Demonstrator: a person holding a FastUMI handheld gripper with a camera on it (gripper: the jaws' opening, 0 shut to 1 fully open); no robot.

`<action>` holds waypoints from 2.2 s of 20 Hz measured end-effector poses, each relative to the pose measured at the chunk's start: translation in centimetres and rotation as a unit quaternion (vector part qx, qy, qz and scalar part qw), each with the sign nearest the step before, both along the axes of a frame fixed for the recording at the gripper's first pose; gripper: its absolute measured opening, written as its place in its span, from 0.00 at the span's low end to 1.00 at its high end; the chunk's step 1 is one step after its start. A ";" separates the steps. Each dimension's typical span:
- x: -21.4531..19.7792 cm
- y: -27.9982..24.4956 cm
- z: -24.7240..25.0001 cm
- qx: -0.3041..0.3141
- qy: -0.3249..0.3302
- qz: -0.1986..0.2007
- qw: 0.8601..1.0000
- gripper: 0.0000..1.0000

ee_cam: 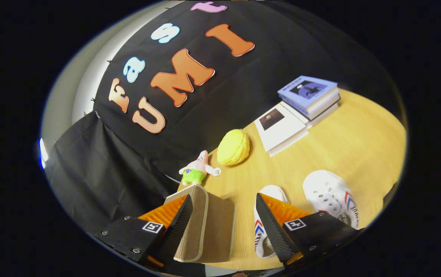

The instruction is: Open the storage box then place both shoes into the box .Put the left shoe in first, then the right shoe, with the right side of both shoes facing outward in a uniform manner.

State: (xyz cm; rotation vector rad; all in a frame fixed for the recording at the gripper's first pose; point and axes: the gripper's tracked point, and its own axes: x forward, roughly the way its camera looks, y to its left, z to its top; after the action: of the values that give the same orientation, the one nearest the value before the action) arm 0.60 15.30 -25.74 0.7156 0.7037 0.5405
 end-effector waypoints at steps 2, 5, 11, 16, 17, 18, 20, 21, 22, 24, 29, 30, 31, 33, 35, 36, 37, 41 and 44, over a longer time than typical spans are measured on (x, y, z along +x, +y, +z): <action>-0.5 1.7 -0.9 0.044 0.030 0.027 0.998 0.98; -1.6 4.2 -2.1 0.107 0.069 0.072 0.989 0.98; -3.6 9.0 -3.2 0.188 0.127 0.165 0.960 0.98; -7.2 12.3 -3.2 0.220 0.155 0.256 0.928 0.97; -7.5 12.7 -3.0 0.226 0.158 0.268 0.923 0.98; -7.6 12.9 -3.0 0.232 0.158 0.271 0.921 0.97; -7.7 13.0 -2.8 0.246 0.165 0.270 0.916 0.98; -7.4 13.0 -2.2 0.261 0.167 0.264 0.913 0.98; -7.2 12.7 -1.5 0.275 0.166 0.255 0.912 0.97; -7.2 12.5 -0.3 0.295 0.156 0.241 0.911 0.95; -6.3 11.7 3.8 0.332 0.121 0.205 0.913 0.81; -6.3 11.7 4.5 0.328 0.110 0.198 0.917 0.79; -6.4 11.8 5.3 0.326 0.101 0.195 0.920 0.73; -6.5 12.4 6.9 0.318 0.088 0.184 0.926 0.52; -6.5 13.3 8.0 0.300 0.079 0.169 0.936 0.32; -6.6 13.8 8.6 0.294 0.081 0.161 0.938 0.29; -6.8 14.3 9.1 0.289 0.089 0.156 0.941 0.19; -7.8 16.5 10.0 0.211 0.078 0.118 0.967 0.03; -8.2 17.7 11.4 0.182 0.079 0.085 0.976 0.02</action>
State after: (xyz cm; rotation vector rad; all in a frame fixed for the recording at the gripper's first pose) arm -7.62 32.96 -14.38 1.0553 0.8298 0.7865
